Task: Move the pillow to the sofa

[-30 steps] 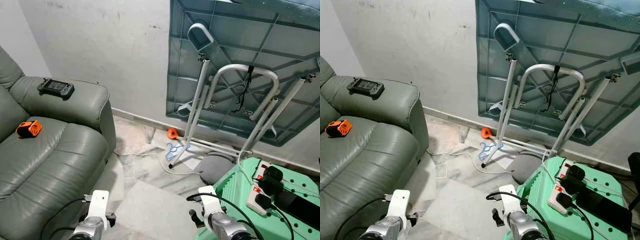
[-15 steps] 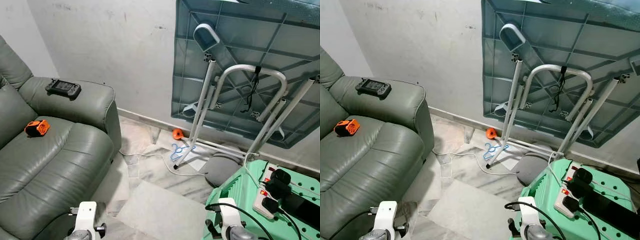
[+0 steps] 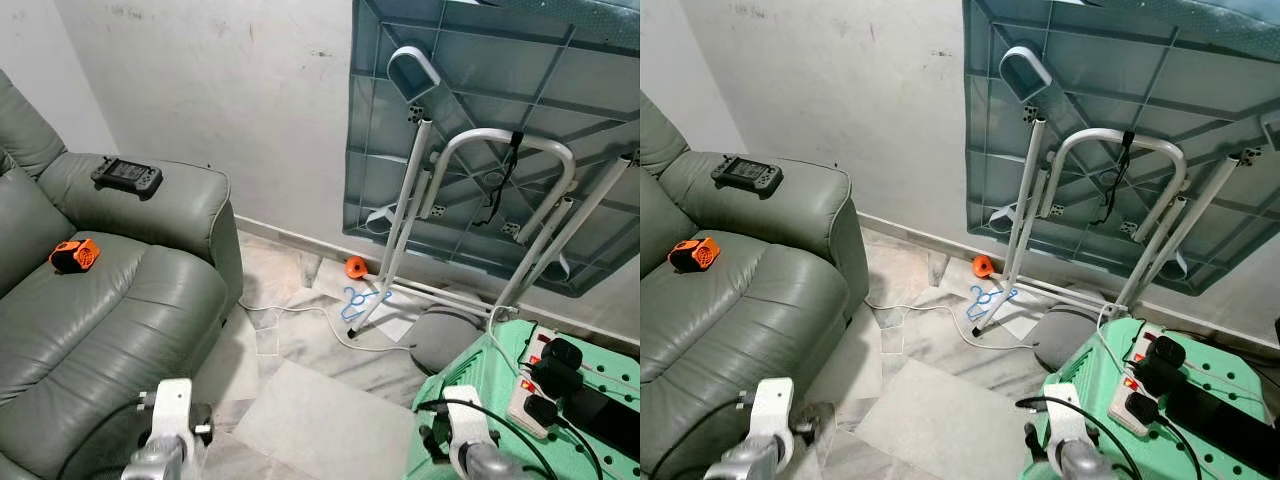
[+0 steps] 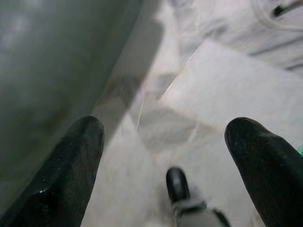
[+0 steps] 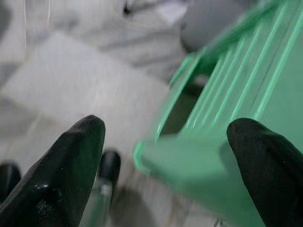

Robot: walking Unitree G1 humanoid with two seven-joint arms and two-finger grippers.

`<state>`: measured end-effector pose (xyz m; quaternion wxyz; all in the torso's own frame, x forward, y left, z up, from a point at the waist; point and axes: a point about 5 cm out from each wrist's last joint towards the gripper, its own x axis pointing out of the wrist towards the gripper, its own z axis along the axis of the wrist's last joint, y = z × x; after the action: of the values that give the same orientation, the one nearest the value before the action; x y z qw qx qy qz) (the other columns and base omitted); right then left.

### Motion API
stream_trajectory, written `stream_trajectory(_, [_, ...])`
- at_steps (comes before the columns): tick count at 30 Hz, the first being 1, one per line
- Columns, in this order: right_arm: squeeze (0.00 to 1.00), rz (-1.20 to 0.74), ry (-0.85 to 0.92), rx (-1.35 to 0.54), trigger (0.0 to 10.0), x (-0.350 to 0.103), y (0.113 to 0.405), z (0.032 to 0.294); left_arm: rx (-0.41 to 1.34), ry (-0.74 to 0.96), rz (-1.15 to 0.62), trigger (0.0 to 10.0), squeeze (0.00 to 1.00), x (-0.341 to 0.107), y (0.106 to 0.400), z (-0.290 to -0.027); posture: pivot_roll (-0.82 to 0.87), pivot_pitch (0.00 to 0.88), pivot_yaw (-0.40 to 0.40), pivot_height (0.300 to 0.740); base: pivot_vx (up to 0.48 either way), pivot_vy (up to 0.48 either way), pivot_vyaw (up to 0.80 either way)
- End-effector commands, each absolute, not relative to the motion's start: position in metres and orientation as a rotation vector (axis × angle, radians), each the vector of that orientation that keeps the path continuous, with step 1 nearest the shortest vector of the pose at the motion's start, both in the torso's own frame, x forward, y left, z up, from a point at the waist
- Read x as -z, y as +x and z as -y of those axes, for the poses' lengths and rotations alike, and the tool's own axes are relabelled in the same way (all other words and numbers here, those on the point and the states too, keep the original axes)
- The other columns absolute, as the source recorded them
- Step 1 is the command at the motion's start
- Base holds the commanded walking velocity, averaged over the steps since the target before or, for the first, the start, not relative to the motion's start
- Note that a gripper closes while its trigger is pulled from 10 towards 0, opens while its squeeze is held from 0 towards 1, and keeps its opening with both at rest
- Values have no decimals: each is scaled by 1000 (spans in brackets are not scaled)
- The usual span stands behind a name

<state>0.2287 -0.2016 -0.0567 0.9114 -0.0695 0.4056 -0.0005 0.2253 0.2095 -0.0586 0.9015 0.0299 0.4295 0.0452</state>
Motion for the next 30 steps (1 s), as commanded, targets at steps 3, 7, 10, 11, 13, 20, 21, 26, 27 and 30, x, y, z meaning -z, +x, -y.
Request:
stream_trajectory(3, [0,-697,-145,-64,10000,33,265,181,-35,57,-838,10000,0,49,243,-199,-116,0,0,740,0,0,0])
stream_trajectory(7, [0,-642,-147,-147,10000,23,279,158,28,95,-813,10000,0,44,252,-186,-116,0,-1,740,0,0,0])
stream_trajectory(10, [0,-632,-166,-198,10000,22,280,147,66,129,-826,10000,0,46,250,-183,-114,0,-1,740,0,0,0])
stream_trajectory(11, [0,-631,-187,-225,10000,23,279,143,60,123,-835,10000,0,48,248,-183,-113,0,-1,740,0,0,0])
stream_trajectory(13, [0,-633,-201,-242,10000,24,277,140,30,89,-848,10000,0,49,245,-186,-112,0,-1,740,0,0,0])
stream_trajectory(20, [0,-681,-182,-227,10000,33,266,148,-5,22,-861,10000,0,51,241,-190,-116,0,0,740,0,0,457])
stream_trajectory(21, [0,-681,-182,-227,10000,33,266,148,-5,22,-861,10000,0,51,241,-190,-116,0,0,740,0,0,800])
stream_trajectory(26, [0,-692,-199,-238,10000,35,265,149,20,39,-867,10000,0,51,242,-188,-115,0,-3,740,0,0,800])
stream_trajectory(27, [0,-692,-201,-239,10000,35,265,149,20,39,-867,10000,0,51,242,-188,-115,0,-3,740,0,0,800])
stream_trajectory(30, [0,-694,-212,-257,10000,35,265,147,11,29,-868,10000,0,51,242,-188,-114,0,-6,740,0,0,800])
